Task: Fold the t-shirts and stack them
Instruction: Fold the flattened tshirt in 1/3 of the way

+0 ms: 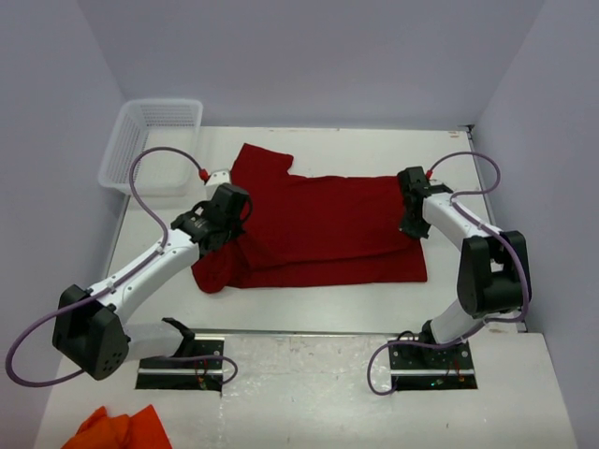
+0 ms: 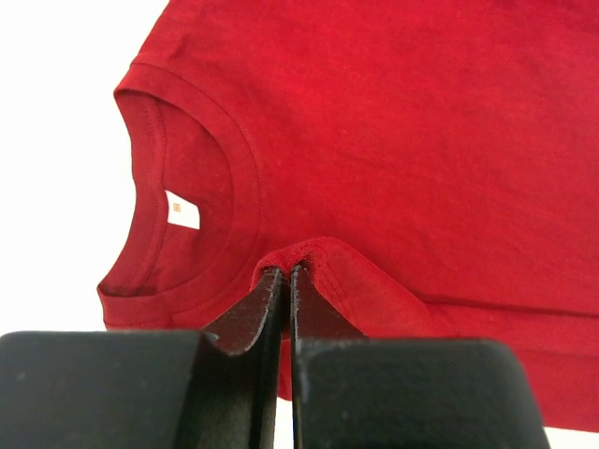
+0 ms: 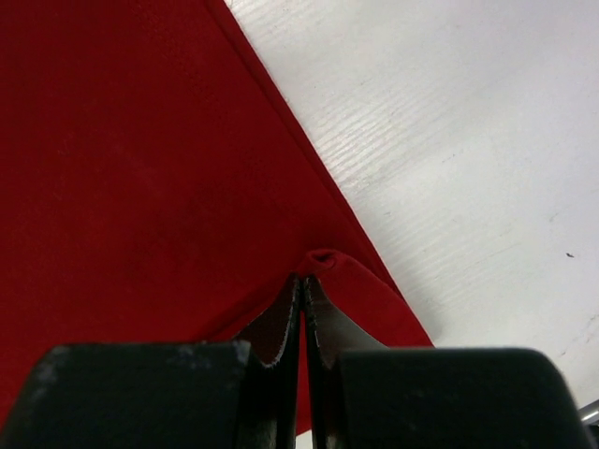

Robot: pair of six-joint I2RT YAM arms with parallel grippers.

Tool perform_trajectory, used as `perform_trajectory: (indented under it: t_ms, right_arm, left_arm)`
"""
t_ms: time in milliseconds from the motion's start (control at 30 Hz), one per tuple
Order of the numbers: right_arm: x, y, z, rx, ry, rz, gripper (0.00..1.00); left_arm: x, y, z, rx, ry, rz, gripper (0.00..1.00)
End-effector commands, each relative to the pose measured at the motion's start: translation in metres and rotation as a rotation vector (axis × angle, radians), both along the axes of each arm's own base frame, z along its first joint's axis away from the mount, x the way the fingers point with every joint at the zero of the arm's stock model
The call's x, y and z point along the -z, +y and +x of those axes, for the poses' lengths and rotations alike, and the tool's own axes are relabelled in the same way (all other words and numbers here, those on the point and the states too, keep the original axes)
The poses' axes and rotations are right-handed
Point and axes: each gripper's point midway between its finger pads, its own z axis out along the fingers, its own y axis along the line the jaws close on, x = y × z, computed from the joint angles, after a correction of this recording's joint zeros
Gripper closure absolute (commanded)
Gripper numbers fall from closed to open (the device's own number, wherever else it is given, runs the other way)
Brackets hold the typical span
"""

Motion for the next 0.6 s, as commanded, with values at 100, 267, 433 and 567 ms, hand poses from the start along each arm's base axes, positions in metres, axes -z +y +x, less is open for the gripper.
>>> perform_trajectory:
  t_ms: [100, 267, 433, 567]
  right_arm:
    - [-0.007, -0.002, 0.017, 0.019, -0.044, -0.001, 1.00]
    - [-0.003, -0.003, 0.015, 0.025, -0.043, -0.002, 1.00]
    - [-0.003, 0.001, 0.017, 0.009, -0.048, 0.018, 1.00]
    - [-0.003, 0.003, 0.020, 0.000, -0.064, 0.028, 1.00]
  left_arm:
    - [-0.016, 0.009, 0.029, -0.038, -0.062, 0.027, 0.90]
    - [-0.011, -0.018, 0.055, 0.098, -0.066, -0.040, 0.80]
    - [-0.002, -0.053, 0.058, 0.238, 0.025, -0.090, 0.35]
    - [-0.024, -0.037, 0.046, 0.193, -0.074, 0.021, 0.00]
